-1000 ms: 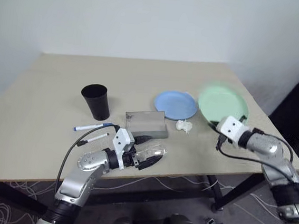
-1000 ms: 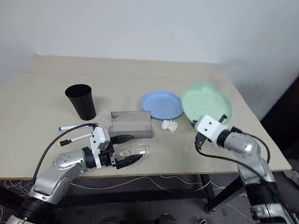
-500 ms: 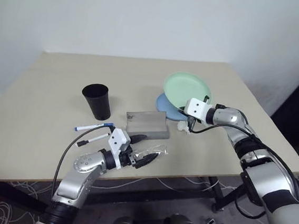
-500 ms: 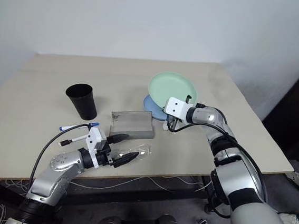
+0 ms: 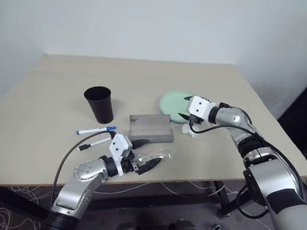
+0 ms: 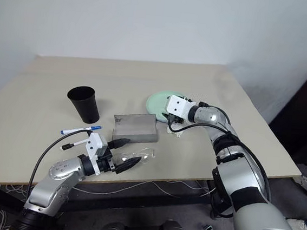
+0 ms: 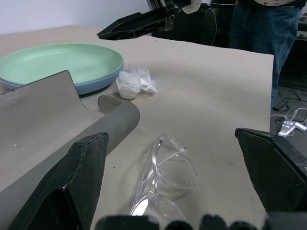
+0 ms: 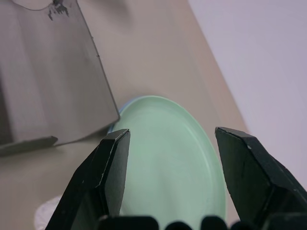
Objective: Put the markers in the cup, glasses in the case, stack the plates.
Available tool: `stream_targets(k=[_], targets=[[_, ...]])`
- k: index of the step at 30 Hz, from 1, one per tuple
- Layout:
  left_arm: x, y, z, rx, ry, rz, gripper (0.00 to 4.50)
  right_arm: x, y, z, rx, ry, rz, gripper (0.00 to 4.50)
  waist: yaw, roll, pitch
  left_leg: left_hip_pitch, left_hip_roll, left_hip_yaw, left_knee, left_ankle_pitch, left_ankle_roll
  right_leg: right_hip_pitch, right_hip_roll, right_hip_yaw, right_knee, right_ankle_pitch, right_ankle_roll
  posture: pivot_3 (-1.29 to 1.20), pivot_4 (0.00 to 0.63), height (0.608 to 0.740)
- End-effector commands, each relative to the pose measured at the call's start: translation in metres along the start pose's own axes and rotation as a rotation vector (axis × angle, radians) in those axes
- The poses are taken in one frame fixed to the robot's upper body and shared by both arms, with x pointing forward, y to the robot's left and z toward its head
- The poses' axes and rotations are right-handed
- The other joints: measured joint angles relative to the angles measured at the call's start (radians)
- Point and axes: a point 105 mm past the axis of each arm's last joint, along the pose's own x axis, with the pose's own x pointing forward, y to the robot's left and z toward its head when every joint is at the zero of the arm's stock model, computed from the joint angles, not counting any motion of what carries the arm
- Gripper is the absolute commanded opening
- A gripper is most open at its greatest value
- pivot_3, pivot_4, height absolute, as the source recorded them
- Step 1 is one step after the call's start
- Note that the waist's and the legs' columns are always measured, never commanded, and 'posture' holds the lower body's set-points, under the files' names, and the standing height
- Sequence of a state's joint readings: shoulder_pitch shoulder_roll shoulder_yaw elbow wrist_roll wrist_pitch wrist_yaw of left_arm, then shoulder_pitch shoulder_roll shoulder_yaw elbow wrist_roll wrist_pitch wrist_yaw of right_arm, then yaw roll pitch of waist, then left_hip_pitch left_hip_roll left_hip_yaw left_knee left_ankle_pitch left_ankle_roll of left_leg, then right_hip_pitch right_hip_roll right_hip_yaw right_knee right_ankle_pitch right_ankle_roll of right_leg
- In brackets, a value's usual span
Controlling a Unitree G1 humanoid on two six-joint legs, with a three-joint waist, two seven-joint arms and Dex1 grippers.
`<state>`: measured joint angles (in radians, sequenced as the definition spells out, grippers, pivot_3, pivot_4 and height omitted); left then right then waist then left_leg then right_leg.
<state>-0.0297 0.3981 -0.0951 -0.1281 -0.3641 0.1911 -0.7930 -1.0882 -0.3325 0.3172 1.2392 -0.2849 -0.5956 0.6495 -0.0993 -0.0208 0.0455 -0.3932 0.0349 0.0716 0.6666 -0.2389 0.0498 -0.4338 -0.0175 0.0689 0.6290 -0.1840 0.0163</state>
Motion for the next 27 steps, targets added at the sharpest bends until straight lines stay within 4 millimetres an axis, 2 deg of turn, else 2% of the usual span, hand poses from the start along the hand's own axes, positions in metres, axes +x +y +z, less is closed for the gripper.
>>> stream_targets(k=[1,4,9,12,18,27], targets=[[0.003,0.005,0.019,0.067,-0.042,-0.01,4.5,-0.013,-0.017,0.005,0.049,-0.062,-0.053,3.13,0.0,0.0,0.0,0.0,0.0,0.0,0.0,0.0,0.0,0.0,0.0,0.0,0.0,0.0,0.0,0.0,0.0,0.74],[0.004,0.007,0.02,0.071,-0.042,-0.013,4.5,-0.019,-0.008,-0.003,0.149,-0.065,-0.014,3.13,0.0,0.0,0.0,0.0,0.0,0.0,0.0,0.0,0.0,0.001,0.0,0.0,0.0,0.0,0.0,0.0,0.0,0.74],[0.006,0.011,0.022,0.078,-0.041,-0.024,4.5,-0.024,0.015,-0.028,0.381,0.004,0.035,3.13,0.0,0.001,0.0,0.0,-0.001,0.0,0.0,0.0,0.0,0.001,0.001,0.0,0.0,0.0,0.0,0.0,0.0,0.74],[0.007,0.011,0.023,0.08,-0.042,-0.032,4.5,-0.023,0.024,-0.033,0.482,0.024,0.053,3.13,-0.002,0.001,0.0,0.001,-0.001,0.0,0.001,0.0,0.0,0.001,0.001,0.0,0.001,0.0,0.0,0.0,0.0,0.74],[0.007,0.012,0.023,0.082,-0.043,-0.038,4.5,-0.021,0.029,-0.034,0.52,0.044,0.06,3.13,-0.001,0.001,0.0,0.001,-0.001,0.0,0.001,0.0,0.0,0.001,0.001,0.0,0.001,0.0,0.0,0.0,0.0,0.74],[0.006,0.01,0.023,0.083,-0.041,-0.034,4.5,-0.005,0.05,-0.045,0.624,0.138,0.057,3.13,0.0,0.001,0.0,0.0,-0.001,0.0,0.001,0.0,0.0,0.0,0.001,0.0,0.001,0.0,0.0,0.0,0.0,0.74]])
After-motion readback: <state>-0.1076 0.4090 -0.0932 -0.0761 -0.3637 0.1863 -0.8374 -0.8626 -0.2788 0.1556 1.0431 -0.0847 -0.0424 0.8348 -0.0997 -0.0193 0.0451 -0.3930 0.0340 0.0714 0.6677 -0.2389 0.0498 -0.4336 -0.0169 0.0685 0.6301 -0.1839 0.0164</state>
